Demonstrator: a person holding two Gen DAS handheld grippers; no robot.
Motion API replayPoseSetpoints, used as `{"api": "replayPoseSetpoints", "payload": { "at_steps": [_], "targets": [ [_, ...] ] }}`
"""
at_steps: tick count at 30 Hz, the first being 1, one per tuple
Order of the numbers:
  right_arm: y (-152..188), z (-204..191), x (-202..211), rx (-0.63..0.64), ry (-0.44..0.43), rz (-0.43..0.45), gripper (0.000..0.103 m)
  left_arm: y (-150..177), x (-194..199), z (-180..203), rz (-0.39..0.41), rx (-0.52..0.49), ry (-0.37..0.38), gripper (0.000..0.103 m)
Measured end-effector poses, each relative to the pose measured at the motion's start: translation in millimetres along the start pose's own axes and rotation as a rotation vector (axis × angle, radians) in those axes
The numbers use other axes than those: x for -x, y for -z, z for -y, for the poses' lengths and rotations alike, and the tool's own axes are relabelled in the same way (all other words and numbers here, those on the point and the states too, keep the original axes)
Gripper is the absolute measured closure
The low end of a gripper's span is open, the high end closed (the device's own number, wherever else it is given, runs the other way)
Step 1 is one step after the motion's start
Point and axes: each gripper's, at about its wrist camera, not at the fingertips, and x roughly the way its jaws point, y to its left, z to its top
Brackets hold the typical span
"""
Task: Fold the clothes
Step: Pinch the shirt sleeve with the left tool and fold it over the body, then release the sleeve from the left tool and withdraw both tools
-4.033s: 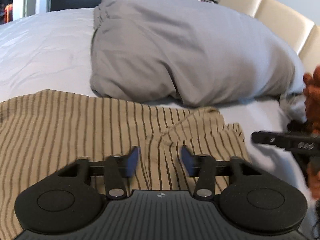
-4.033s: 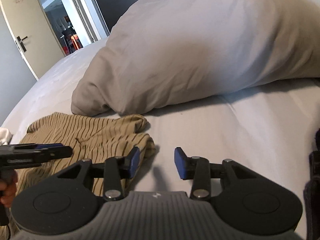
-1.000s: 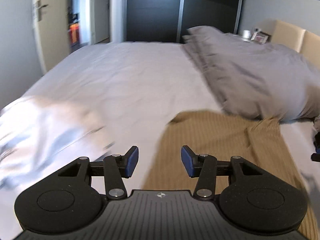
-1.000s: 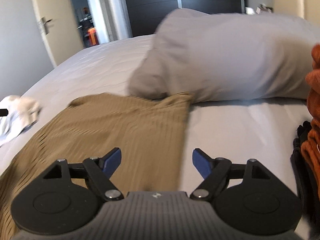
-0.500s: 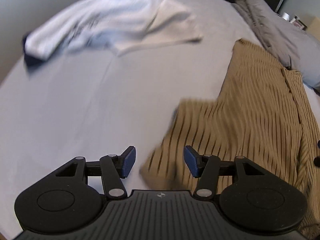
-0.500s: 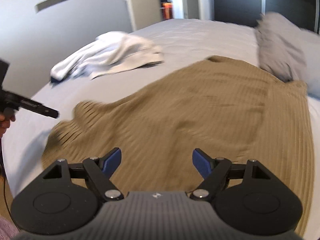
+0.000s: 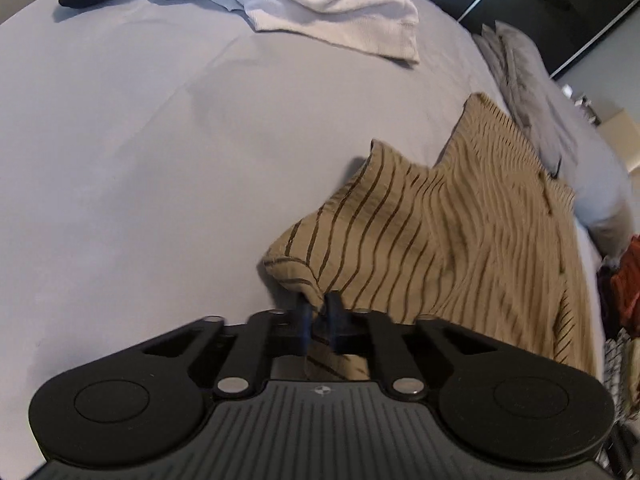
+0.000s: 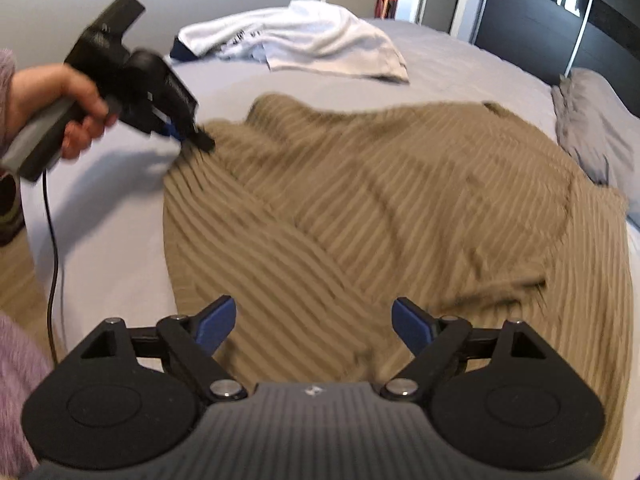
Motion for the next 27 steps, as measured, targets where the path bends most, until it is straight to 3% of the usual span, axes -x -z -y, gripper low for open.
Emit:
{"api": "replayPoseSetpoints", "payload": {
  "at_steps": [7, 15, 19, 22, 27],
  "targets": [
    [44.5, 36.3, 31.8, -0.075, 0.113, -0.059, 0.015, -8.8, 44.0, 44.2, 0.113, -0.058, 0.057, 0.102],
    [76.4, 91.1, 55.0, -0.222, 0.215, -0.066, 0.015, 0.8, 83.4, 176.2, 0.191, -0.368, 0.044, 0.102],
    [92.5, 108.5, 67.5, -0.289, 0.209, -0.046, 0.015, 25.4, 89.0, 261.2, 0.218, -0.567, 0.042, 0.102],
    [104.4, 121.7, 78.7, -0.323, 0.218, -0.040, 0.015, 49.7, 83.7, 320.4, 0.198, -0.661, 0.077, 0.102],
    [124.6, 151.1, 99.8, -0.386, 0.272, -0.023, 0.015, 107.7, 59.6, 400.3, 0.134, -0.783, 0.200, 0.102]
  ]
}}
